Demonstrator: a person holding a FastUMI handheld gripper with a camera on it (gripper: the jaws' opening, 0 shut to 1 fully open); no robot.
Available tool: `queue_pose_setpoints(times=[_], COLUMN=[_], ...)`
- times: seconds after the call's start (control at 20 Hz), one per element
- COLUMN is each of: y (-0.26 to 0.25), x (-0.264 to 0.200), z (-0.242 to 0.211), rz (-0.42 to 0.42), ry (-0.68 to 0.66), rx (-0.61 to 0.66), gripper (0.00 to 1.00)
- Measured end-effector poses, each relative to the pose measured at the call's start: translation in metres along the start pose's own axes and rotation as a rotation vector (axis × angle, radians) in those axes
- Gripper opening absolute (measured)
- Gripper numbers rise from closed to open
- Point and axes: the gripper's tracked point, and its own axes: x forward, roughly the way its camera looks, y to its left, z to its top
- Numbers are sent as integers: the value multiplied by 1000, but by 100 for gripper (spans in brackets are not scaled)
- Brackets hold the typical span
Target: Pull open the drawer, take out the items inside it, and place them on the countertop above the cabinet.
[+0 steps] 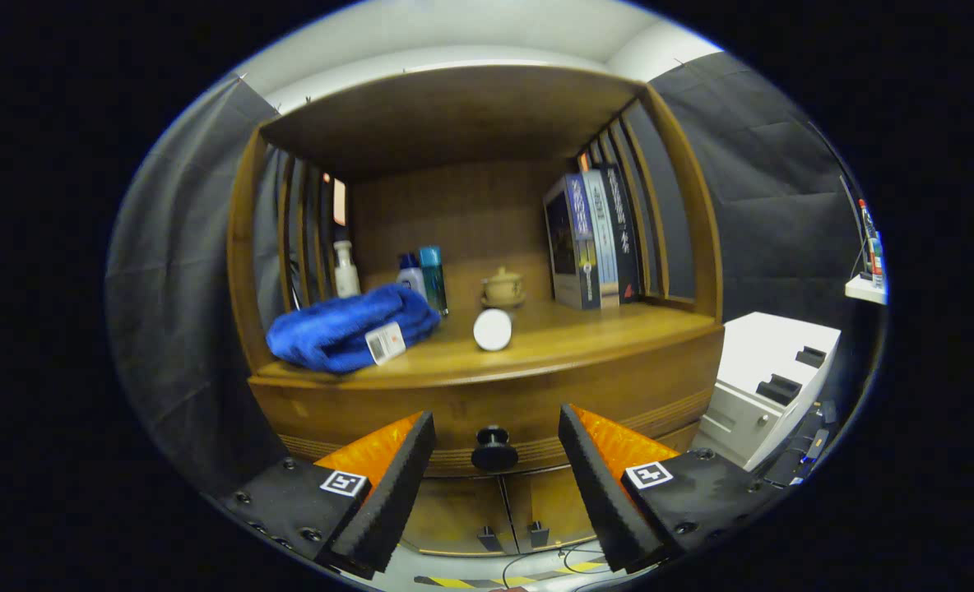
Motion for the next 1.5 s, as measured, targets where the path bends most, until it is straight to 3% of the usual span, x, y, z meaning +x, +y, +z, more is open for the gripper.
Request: queue_pose_setpoints(times=[0.3, 0.7, 1.25, 1.5], y=[5, -14, 9, 0], x=[-64, -118, -152, -150], z=[69, 129, 156, 157], rz=[77, 91, 159, 139], ry=[-83, -141, -174, -184], rx=[-46, -59, -79, -45], gripper=[98, 98, 98, 98])
